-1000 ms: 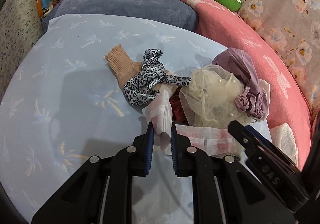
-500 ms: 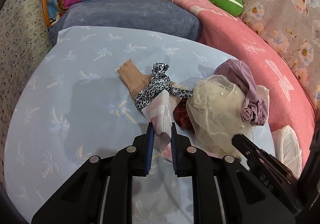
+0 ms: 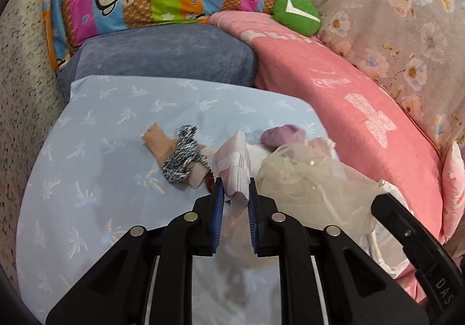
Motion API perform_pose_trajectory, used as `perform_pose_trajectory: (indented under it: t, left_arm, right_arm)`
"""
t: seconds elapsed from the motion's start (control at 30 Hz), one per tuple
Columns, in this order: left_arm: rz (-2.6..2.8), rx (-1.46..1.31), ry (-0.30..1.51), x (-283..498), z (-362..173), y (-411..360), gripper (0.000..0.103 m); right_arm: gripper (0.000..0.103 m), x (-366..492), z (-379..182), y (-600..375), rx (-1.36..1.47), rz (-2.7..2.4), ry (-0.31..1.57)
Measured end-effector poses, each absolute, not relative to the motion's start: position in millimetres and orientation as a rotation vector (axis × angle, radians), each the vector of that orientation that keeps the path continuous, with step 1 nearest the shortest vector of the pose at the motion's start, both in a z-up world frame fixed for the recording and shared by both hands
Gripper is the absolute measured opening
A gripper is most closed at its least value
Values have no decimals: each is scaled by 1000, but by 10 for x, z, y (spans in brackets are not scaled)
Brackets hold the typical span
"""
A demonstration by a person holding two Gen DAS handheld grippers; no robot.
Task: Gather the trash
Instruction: 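Lift the packet with the left tool and carry it over the wastebasket, then open the left tool to release the packet into the wastebasket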
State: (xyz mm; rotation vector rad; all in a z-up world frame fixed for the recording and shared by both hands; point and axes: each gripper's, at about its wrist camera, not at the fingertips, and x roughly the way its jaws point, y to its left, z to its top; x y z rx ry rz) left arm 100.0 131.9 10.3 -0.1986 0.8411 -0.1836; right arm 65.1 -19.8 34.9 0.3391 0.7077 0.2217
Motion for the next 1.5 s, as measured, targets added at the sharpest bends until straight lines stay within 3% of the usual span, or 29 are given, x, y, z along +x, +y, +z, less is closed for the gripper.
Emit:
perform_pose_trajectory:
  t: [0.43,1.0,1.43,1.5]
  left_arm:
    - [-348,-113,771,856,569,597,16]
    - [-607,54,799,687,568,-833,16]
    - [-717,138,839,633,459,-1509,17]
    - [-726,147,854,642,439,-1570,22]
  right_arm:
    - [1,227,936,-921,360,74,545]
    - [1,-305,797,-2335,471,-201,498]
    - [1,-492,572,-3040,525,-334,497]
    - [1,-488,537,-3078,528,-340,502]
